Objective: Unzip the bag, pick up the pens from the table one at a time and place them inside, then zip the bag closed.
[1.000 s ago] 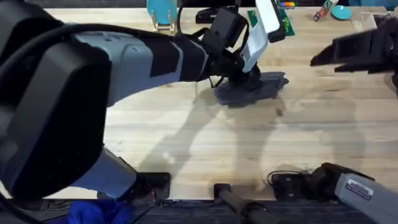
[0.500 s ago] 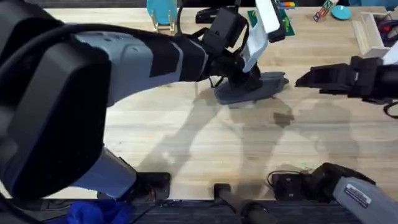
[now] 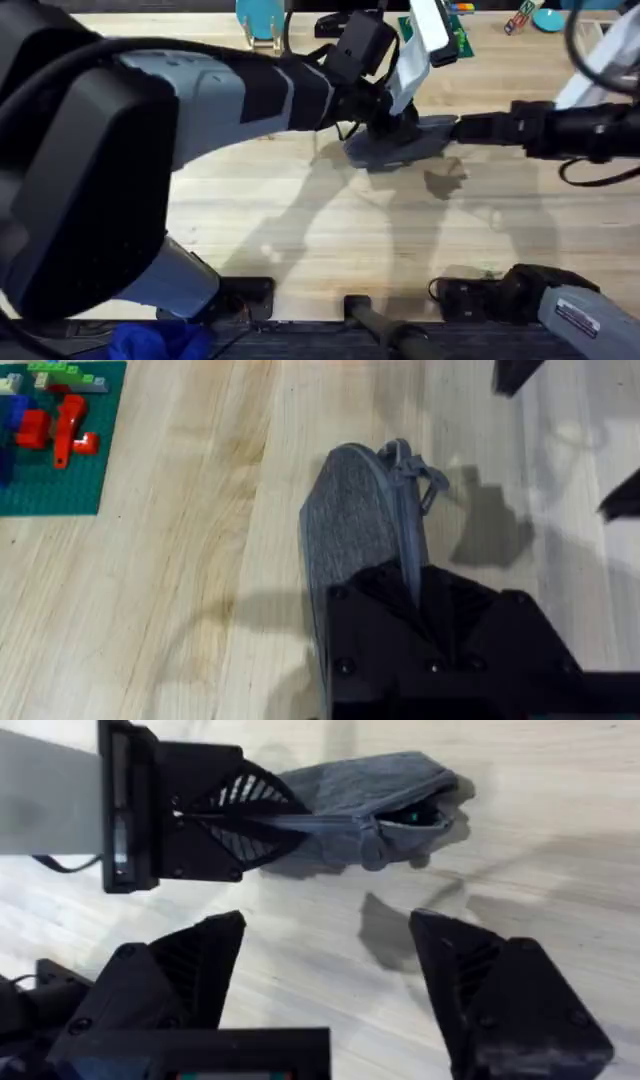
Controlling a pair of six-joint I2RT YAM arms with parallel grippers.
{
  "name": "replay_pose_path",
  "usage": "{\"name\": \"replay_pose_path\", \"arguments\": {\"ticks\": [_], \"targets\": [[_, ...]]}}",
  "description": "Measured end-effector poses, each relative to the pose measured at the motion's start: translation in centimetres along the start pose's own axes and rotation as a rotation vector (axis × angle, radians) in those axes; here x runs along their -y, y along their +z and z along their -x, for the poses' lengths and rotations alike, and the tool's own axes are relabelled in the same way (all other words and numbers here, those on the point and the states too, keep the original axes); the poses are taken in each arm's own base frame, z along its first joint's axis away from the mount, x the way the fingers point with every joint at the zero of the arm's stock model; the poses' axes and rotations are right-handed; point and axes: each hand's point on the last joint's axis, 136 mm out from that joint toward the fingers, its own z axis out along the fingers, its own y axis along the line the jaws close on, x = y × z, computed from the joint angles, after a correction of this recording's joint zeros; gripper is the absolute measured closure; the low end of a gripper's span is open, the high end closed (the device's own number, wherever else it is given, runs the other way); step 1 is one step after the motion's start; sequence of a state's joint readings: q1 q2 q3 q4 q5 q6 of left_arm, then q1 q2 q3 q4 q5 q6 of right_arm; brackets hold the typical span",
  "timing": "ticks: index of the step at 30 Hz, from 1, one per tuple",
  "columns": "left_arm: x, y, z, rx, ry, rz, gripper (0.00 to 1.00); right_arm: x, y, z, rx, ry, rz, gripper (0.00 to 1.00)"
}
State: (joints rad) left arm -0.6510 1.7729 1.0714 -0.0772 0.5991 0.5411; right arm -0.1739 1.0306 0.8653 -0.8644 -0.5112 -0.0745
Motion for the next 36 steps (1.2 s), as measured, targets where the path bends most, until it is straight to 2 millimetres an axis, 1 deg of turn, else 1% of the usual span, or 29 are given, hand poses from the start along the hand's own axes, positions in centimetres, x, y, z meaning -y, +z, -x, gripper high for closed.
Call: {"name": "replay_pose_path", "arguments": {"ticks": [4,10,17,28,32,36], "targets": [[0.0,0.0,0.0,0.0,0.0,0.0,0.958,0.1,0.9,-0.2,-0.017,-0.011,-0.037,0.004],[0.0,0.0,0.0,0.0,0.0,0.0,0.958,0.9,2.0,0.4,-0.021,-0.009,-0.089,0.004],[0.0,0.0,0.0,0.0,0.0,0.0,0.958,1.7,3.7,0.8,-0.05,0.006,-0.109,0.004],[0.0,0.0,0.0,0.0,0.0,0.0,0.958,2.8,5.1,1.7,-0.046,0.029,-0.137,0.005],[0.0,0.0,0.0,0.0,0.0,-0.001,0.958,3.1,5.8,1.4,-0.068,0.043,-0.139,0.009],[0.0,0.0,0.0,0.0,0.0,-0.001,0.959,2.9,6.3,1.3,-0.082,0.036,-0.135,0.041]]}}
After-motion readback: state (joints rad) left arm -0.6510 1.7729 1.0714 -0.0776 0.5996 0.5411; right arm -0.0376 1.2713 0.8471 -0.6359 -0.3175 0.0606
